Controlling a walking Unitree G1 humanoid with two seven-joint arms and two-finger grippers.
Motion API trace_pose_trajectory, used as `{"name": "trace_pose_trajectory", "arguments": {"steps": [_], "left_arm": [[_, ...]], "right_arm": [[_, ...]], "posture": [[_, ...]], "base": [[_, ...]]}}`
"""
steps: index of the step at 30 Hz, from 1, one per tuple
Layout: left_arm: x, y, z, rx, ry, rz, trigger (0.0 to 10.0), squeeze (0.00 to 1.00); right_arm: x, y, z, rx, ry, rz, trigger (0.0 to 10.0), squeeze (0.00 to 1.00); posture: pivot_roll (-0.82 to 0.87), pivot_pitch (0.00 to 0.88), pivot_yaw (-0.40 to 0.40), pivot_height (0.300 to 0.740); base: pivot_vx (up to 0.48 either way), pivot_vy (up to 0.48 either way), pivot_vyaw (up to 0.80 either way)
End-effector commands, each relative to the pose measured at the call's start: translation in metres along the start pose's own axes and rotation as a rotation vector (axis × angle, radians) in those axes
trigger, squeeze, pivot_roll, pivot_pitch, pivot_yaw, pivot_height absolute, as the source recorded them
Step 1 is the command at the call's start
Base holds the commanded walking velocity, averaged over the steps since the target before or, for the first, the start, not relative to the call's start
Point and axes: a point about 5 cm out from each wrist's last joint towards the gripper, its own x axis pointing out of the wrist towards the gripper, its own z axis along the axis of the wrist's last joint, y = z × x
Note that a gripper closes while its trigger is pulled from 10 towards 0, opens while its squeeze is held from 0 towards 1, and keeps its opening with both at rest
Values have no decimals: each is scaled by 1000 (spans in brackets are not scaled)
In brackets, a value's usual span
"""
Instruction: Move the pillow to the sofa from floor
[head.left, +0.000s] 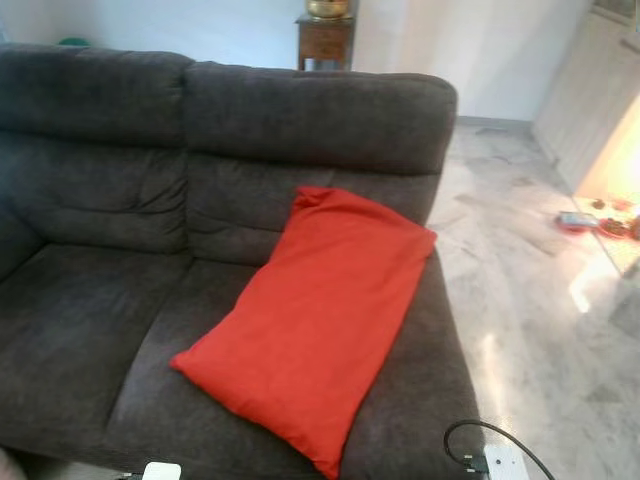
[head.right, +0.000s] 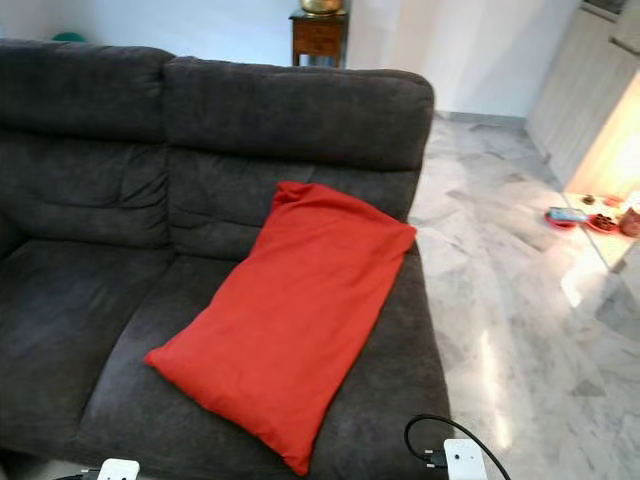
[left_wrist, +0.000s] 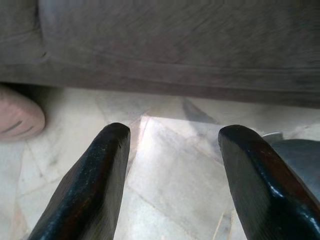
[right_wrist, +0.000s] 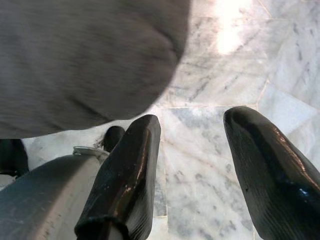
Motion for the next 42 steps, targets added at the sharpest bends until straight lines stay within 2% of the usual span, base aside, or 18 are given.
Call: {"name": "trace_pose_trajectory", "arguments": {"steps": [1, 26, 42], "left_arm": [[-1, 0, -4, -5, 23, 2, 10000, 0], [-1, -4, -3, -15, 17, -3, 10000, 0], [-1, -2, -5, -18, 21, -1, 10000, 0]], "right_arm": [[1, 0, 3, 1, -1, -6, 10000, 0], [1, 2, 7, 5, -13, 3, 10000, 0], [2, 4, 10, 9, -23, 11, 10000, 0]], "posture": [[26, 3, -26, 740], [25, 14, -30, 740], [27, 10, -31, 740]], "base": [[0, 416, 0], [0, -5, 0], [0, 480, 0]]}}
